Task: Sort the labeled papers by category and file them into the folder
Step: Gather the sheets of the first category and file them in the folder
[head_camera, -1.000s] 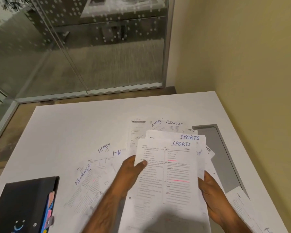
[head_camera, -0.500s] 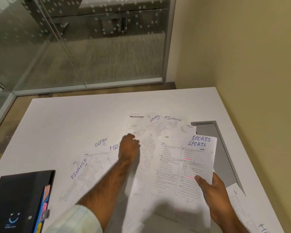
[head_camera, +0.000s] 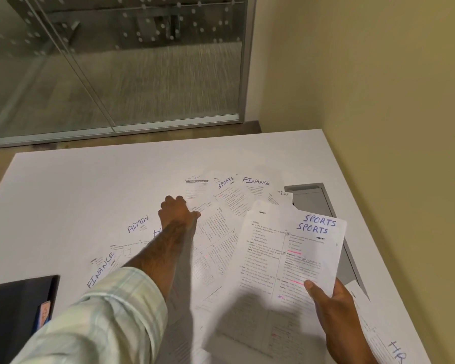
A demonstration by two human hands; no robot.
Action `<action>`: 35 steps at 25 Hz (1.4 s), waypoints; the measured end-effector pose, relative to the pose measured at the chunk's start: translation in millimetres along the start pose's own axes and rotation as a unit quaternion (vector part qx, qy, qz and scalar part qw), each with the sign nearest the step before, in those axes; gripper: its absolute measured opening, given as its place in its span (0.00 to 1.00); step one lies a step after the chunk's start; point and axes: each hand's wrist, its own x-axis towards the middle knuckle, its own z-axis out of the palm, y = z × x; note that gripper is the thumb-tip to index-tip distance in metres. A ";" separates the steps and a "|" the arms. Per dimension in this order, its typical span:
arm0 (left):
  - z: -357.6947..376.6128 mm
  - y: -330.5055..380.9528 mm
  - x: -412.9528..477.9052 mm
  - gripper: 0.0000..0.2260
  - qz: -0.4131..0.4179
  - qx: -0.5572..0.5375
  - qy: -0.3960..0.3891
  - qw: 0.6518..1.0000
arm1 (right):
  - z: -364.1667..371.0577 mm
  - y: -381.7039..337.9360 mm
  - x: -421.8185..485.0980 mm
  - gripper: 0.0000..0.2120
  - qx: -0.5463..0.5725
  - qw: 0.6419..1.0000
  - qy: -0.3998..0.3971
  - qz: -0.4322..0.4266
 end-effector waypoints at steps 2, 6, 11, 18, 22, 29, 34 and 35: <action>-4.1 0.5 5.0 0.21 -0.014 -0.022 -0.002 1.000 | -0.6 0.8 1.3 0.09 0.003 1.000 0.006 0.002; -11.6 0.3 5.2 0.04 0.005 -0.177 0.039 0.983 | 0.1 3.6 0.7 0.09 0.024 1.000 0.001 -0.001; -49.5 11.3 -11.0 0.03 0.086 -0.325 0.075 0.939 | -0.6 2.8 -2.7 0.12 0.054 0.999 -0.008 -0.005; -142.4 37.7 -32.3 0.01 0.155 -0.392 0.170 0.891 | -16.0 -7.0 -18.8 0.12 0.083 0.996 -0.021 -0.018; -207.7 38.0 -54.3 0.04 0.177 -0.426 0.240 0.855 | -30.3 -16.7 -29.4 0.12 0.082 0.996 -0.008 -0.034; -277.8 23.3 -96.5 0.04 0.146 -0.487 0.236 0.828 | -35.8 -44.9 -34.0 0.12 0.092 0.993 -0.024 -0.065; -229.7 19.0 -147.4 0.06 0.072 -0.470 0.114 0.872 | -33.0 -56.8 -37.9 0.12 0.090 0.989 -0.109 -0.043; -216.1 19.2 -159.5 0.07 0.065 -0.465 0.092 0.878 | -28.8 -58.6 -43.4 0.14 0.090 0.985 -0.143 -0.034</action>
